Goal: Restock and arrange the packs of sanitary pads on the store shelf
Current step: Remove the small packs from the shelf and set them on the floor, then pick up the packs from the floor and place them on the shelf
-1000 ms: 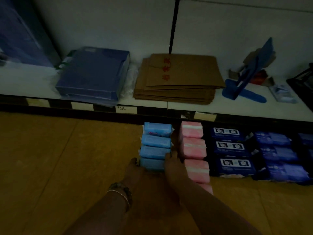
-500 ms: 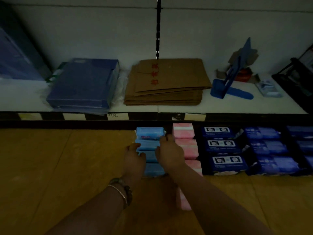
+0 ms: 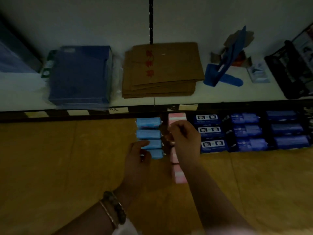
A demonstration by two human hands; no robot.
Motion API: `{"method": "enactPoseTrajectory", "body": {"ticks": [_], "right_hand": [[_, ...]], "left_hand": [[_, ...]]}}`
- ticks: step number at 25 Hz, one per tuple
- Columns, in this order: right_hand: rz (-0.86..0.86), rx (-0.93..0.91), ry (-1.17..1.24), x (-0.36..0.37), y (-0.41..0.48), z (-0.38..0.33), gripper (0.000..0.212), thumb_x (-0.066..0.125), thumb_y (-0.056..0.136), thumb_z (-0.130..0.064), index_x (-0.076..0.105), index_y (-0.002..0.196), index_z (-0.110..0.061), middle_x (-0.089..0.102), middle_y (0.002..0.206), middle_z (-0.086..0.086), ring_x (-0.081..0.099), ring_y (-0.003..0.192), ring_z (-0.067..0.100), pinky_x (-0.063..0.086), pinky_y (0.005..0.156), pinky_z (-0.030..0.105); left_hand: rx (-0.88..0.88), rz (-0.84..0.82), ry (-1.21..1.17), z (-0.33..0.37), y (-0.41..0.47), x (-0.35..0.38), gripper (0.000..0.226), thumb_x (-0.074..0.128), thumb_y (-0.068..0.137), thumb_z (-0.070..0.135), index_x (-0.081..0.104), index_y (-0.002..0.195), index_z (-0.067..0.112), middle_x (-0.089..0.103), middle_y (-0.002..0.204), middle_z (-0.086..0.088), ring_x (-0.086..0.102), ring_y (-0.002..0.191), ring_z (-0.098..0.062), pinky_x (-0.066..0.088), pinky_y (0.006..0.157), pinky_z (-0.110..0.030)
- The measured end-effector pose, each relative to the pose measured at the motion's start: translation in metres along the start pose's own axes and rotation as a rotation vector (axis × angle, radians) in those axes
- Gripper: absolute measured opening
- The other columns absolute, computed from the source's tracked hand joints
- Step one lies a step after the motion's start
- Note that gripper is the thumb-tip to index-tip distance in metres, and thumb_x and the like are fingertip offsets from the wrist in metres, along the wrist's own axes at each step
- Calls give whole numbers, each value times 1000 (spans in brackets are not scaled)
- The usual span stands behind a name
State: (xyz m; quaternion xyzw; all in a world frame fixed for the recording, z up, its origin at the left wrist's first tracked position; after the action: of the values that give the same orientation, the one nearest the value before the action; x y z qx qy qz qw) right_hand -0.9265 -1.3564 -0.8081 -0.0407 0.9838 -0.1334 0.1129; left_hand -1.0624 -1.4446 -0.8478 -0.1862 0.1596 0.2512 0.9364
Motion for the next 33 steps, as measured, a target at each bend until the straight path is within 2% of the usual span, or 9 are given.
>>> {"method": "enactPoseTrajectory", "body": {"ticks": [4, 7, 8, 10, 12, 16, 22, 26, 33], "right_hand": [[12, 58, 129, -28, -50, -82, 16, 53, 91, -7, 60, 82, -18, 63, 74, -4, 59, 59, -5, 46, 56, 9], [-6, 59, 171, -40, -80, -168, 20, 54, 90, -1, 60, 77, -15, 63, 71, 1, 57, 53, -4, 44, 53, 9], [-15, 38, 166, -43, -90, -201, 21, 54, 89, 0, 60, 76, -15, 63, 72, 5, 58, 53, -3, 44, 53, 9], [-23, -43, 136, -53, -105, -272, 21, 55, 88, -1, 60, 74, -16, 63, 75, 9, 58, 57, 0, 45, 55, 11], [-36, -129, 88, -61, -120, -333, 21, 56, 89, -5, 60, 75, -20, 63, 72, 2, 60, 62, 4, 48, 59, 15], [-47, -262, 81, -79, -160, -433, 20, 56, 91, -8, 58, 78, -22, 63, 72, -2, 63, 64, 9, 49, 62, 18], [-6, -356, 90, -86, -198, -525, 20, 56, 91, -8, 59, 78, -22, 63, 72, 0, 62, 62, 12, 51, 63, 23], [25, -495, 100, -76, -222, -602, 24, 57, 90, -5, 59, 74, -23, 61, 68, 0, 61, 58, 13, 53, 63, 32], [35, -773, 134, -69, -266, -708, 20, 56, 90, -4, 59, 77, -18, 61, 70, 2, 61, 63, 12, 55, 65, 32]], "left_hand": [[-77, -28, -11, 77, -39, -45, 38, 57, 86, -1, 52, 93, 35, 60, 87, 0, 56, 70, -5, 44, 63, -11], [-96, -21, -84, 158, -69, -80, 42, 55, 83, -9, 54, 89, 33, 60, 79, -1, 57, 67, -11, 43, 59, -7], [-69, -19, -103, 188, -80, -94, 40, 56, 83, -9, 55, 90, 31, 62, 81, -4, 58, 70, -16, 43, 60, -8], [-11, -16, -92, 244, -95, -122, 21, 58, 82, 6, 57, 90, 26, 65, 87, -11, 61, 74, -23, 49, 67, -21], [24, -5, -96, 291, -108, -147, 14, 54, 80, 20, 56, 90, 29, 63, 90, -16, 61, 76, -24, 51, 71, -29], [113, -4, -203, 382, -138, -197, 34, 52, 89, 2, 55, 92, 35, 60, 101, -13, 61, 86, -19, 46, 69, -8], [306, 15, -180, 473, -172, -262, 36, 54, 88, 2, 56, 91, 38, 58, 99, -1, 61, 89, -12, 50, 80, -23], [410, 17, -268, 530, -185, -319, 33, 53, 88, -2, 59, 88, 31, 61, 95, -3, 61, 79, -2, 50, 75, -15], [580, -5, -386, 613, -183, -395, 28, 52, 88, -2, 61, 88, 24, 63, 92, -10, 64, 76, -10, 52, 73, -19]]}}
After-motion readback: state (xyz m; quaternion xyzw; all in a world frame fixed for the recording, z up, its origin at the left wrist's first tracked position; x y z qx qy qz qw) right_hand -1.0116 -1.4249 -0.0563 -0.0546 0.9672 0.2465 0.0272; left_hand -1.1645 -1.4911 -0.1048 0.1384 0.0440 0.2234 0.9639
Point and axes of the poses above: each hand's wrist, its own y-axis towards the middle knuckle, its own x-axis out of the palm, z = x × y, the point moved 7 cm from there along y, towards the middle knuckle
